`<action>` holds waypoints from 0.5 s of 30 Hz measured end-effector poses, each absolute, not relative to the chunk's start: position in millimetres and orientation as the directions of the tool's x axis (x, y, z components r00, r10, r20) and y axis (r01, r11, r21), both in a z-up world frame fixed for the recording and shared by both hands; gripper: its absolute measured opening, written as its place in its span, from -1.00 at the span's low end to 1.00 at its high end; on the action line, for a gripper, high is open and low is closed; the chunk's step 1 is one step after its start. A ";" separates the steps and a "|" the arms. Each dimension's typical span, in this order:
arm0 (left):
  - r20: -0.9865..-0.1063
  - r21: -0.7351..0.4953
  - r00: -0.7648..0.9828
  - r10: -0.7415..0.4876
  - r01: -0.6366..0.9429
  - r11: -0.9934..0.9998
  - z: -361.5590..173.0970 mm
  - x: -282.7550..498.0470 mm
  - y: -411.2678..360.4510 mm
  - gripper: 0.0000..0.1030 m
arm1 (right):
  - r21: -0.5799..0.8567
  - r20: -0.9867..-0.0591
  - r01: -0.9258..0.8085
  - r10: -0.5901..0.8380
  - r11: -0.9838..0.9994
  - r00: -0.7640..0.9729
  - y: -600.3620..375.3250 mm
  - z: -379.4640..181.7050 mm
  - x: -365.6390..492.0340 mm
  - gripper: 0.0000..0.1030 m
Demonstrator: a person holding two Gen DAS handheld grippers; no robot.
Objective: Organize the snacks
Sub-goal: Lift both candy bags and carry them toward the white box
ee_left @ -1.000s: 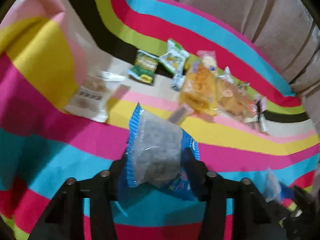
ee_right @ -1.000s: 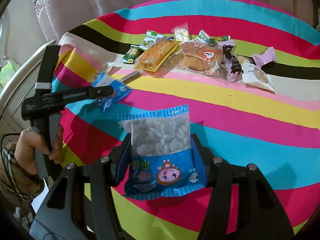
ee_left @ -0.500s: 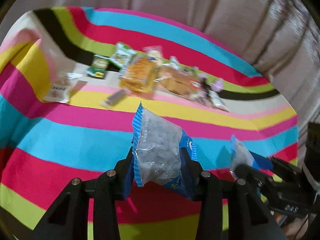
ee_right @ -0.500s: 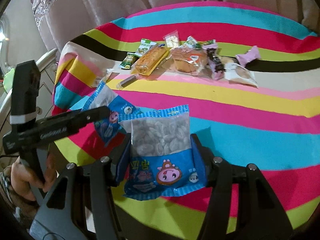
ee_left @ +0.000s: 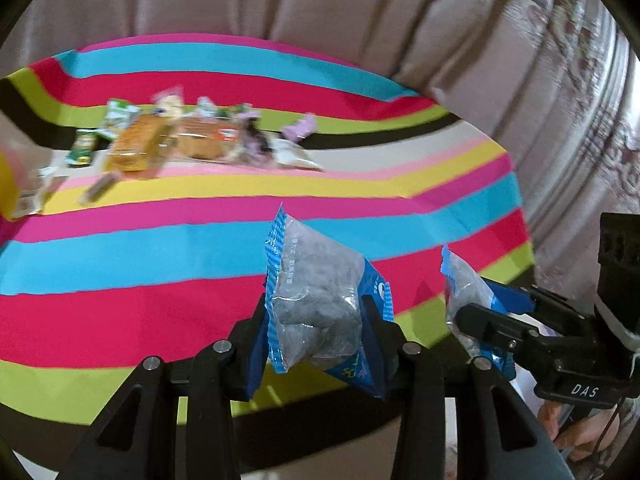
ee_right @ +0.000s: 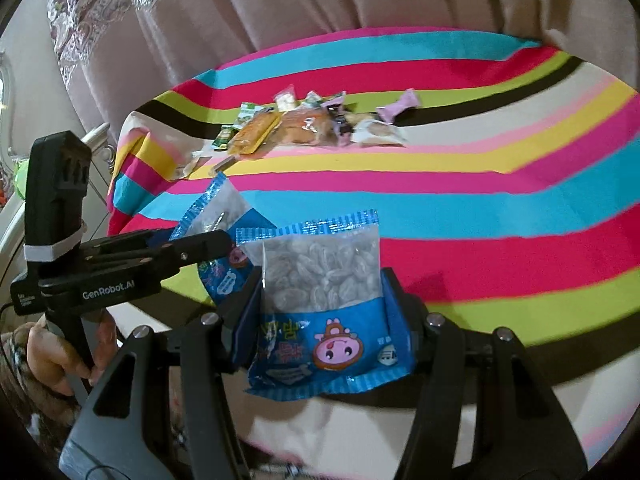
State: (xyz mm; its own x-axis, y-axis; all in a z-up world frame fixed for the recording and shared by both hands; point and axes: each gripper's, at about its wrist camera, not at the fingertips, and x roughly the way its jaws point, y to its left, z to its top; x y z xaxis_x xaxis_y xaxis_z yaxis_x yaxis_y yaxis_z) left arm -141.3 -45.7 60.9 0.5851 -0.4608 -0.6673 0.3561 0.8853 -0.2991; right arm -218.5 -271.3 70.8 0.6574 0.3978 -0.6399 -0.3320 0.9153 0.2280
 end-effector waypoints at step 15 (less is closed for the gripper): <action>-0.687 -0.275 0.378 -0.621 0.656 0.703 76.6 -206.6 -179.5 -0.17 | 0.243 -0.622 -0.073 0.213 0.967 0.753 -401.8 72.2 -320.8 0.16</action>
